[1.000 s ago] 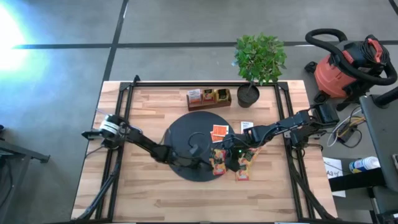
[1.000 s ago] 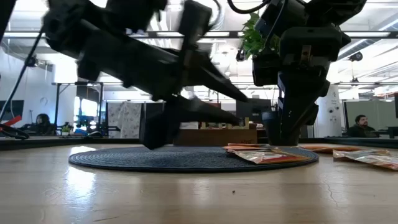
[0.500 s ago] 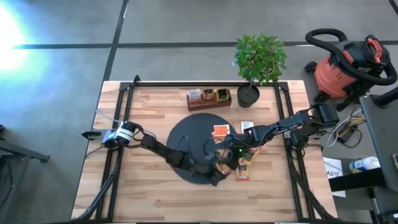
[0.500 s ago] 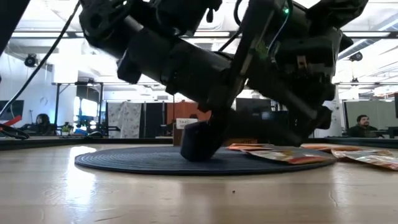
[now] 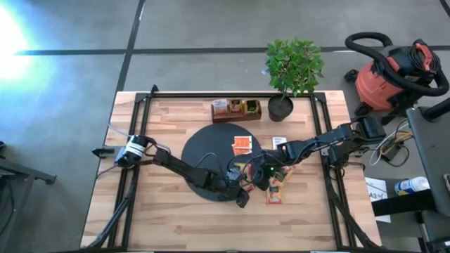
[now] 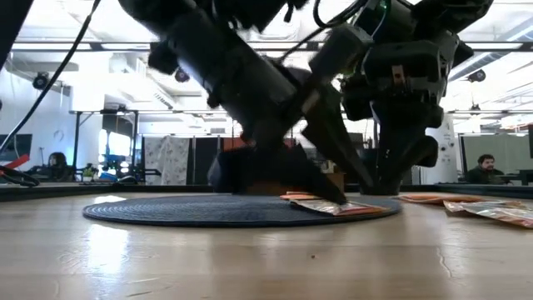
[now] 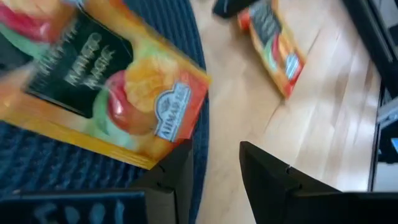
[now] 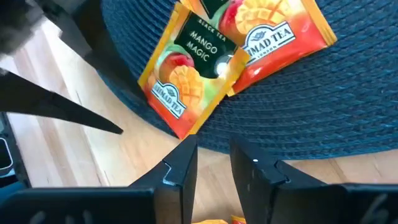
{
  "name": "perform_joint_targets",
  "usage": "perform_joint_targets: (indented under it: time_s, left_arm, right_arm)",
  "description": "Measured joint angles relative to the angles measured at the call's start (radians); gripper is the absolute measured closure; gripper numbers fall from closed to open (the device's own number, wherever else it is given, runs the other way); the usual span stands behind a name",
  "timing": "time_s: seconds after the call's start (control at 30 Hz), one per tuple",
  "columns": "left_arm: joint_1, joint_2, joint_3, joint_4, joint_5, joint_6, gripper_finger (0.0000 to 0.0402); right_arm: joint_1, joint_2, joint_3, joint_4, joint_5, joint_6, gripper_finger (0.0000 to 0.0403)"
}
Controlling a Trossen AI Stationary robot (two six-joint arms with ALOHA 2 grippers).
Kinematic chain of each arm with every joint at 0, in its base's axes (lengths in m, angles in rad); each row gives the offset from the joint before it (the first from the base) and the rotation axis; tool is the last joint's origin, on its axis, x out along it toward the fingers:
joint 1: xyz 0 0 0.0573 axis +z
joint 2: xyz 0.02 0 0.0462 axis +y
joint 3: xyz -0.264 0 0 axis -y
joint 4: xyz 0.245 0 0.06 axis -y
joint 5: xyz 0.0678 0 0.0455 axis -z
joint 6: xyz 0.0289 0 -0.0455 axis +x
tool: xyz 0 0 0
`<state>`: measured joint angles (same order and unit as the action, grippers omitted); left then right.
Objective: Pick & Place Tea
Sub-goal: Put the orange tea bag into the middle section of the brown wooden organizer
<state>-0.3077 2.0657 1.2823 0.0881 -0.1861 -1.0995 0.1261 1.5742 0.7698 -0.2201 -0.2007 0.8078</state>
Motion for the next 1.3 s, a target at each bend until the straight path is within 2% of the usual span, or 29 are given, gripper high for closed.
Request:
perform_joint_targets:
  time_s: [0.2,0.37,0.8,1.3]
  left_arm:
    - [-0.008,-0.097,0.003,-0.143,-0.054,0.008,0.0275]
    - [-0.017,-0.111,0.002,-0.114,-0.052,0.015,0.0275]
    - [-0.030,0.011,0.003,-0.072,-0.119,-0.036,0.0275]
    - [-0.028,0.032,-0.008,-0.048,-0.127,-0.062,0.0275]
  right_arm:
    - [-0.006,-0.002,0.009,0.018,0.025,-0.029,0.0310]
    - [-0.039,-0.002,0.009,0.047,0.022,-0.033,0.0310]
    - [-0.077,0.010,0.009,0.056,-0.017,-0.052,0.0310]
    - [-0.111,0.063,0.009,0.097,-0.037,-0.052,0.0309]
